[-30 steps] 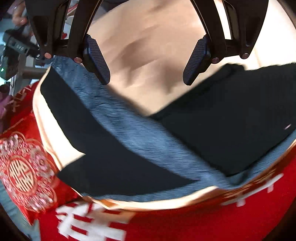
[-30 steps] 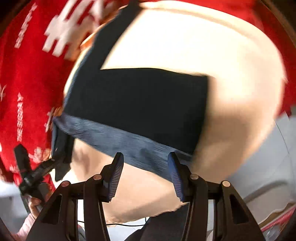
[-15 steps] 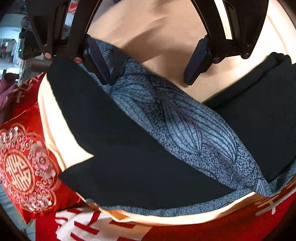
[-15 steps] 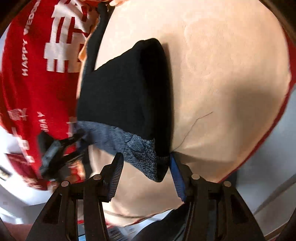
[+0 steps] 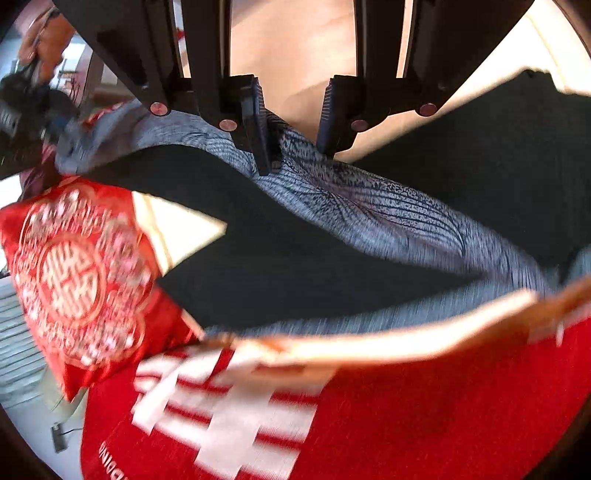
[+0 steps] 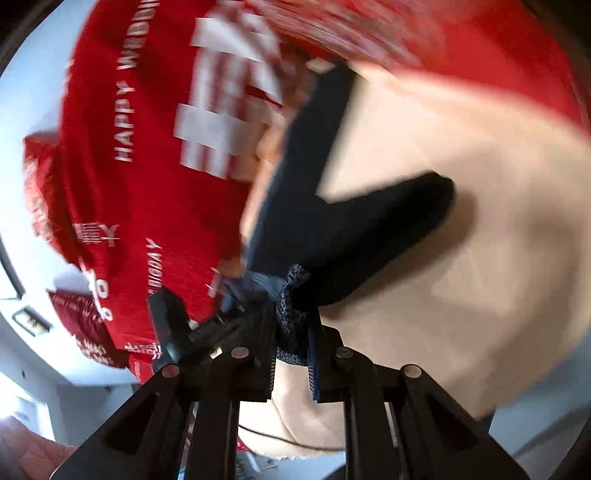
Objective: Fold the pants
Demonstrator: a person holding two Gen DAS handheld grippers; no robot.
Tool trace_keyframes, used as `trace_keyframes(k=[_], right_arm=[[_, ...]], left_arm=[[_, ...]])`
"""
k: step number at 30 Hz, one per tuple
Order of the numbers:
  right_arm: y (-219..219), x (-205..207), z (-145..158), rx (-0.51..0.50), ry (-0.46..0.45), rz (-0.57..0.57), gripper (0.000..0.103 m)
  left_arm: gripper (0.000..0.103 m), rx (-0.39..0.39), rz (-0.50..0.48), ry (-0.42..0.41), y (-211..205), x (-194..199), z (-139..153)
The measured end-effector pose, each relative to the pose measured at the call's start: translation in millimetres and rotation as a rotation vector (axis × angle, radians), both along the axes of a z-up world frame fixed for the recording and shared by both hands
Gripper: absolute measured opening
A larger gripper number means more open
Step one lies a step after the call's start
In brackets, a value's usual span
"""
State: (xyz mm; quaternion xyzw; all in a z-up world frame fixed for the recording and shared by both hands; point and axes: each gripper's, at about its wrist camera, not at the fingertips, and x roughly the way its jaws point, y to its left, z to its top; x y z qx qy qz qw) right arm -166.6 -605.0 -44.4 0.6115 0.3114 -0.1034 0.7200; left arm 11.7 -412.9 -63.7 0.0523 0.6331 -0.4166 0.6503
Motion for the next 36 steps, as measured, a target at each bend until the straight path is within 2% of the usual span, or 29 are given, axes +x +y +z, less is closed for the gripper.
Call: trace_keyframes(k=[3, 7, 8, 9, 10, 12, 15, 16, 18, 19, 20, 24, 26, 28, 30, 33, 34, 36], right_arm=[[-41, 42, 20, -0.092, 0.000, 0.039, 0.015], [-97, 91, 17, -0.122, 0.025, 0.044, 0.015], [-108, 106, 12, -0.132, 0.038, 0.055, 0.015], [-120, 121, 7, -0.152, 0.060, 0.074, 0.015], [-129, 138, 3, -0.177, 0.089, 0.100, 0.015], [-142, 164, -8, -0.231, 0.171, 0.144, 0.015], [-157, 186, -28, -0.256, 0.278, 0.141, 0.020], [-161, 190, -33, -0.262, 0.300, 0.134, 0.023], [-165, 195, -39, -0.302, 0.338, 0.131, 0.036], [-164, 196, -36, -0.325, 0.347, 0.132, 0.049], [-159, 194, -30, -0.352, 0.332, 0.144, 0.054], [-131, 172, -21, -0.377, 0.323, 0.191, 0.054], [-120, 155, -33, -0.375, 0.387, 0.185, 0.054], [-117, 140, -54, -0.351, 0.450, 0.160, 0.054], [-118, 130, -67, -0.316, 0.443, 0.116, 0.054], [-121, 129, -78, -0.327, 0.437, 0.073, 0.053], [-122, 130, -83, -0.327, 0.445, 0.068, 0.053], [-122, 136, -86, -0.332, 0.457, 0.080, 0.006]], left_arm=[[0.026, -0.026, 0.011, -0.044, -26, 25, 9], [0.028, -0.019, 0.018, -0.119, -47, 50, 17], [0.039, -0.003, 0.015, -0.144, -48, 55, 20], [0.056, 0.013, 0.019, -0.169, -48, 58, 22], [0.061, 0.022, 0.035, -0.214, -46, 61, 26], [0.063, 0.038, 0.042, -0.260, -40, 63, 28], [0.063, 0.121, 0.050, -0.286, -24, 67, 15], [0.063, 0.151, 0.055, -0.296, -21, 68, 9], [0.063, 0.237, 0.072, -0.288, -11, 71, -12], [0.063, 0.261, 0.084, -0.282, -7, 72, -19], [0.063, 0.296, 0.105, -0.269, -2, 75, -31], [0.063, 0.395, 0.161, -0.229, 9, 84, -67], [0.063, 0.419, 0.183, -0.214, 11, 87, -77], [0.063, 0.419, 0.193, -0.226, 10, 87, -79], [0.063, 0.424, 0.178, -0.242, 5, 87, -78], [0.063, 0.425, 0.150, -0.258, -2, 85, -79], [0.063, 0.433, 0.144, -0.267, -3, 85, -79], [0.063, 0.433, 0.147, -0.259, -6, 85, -76]])
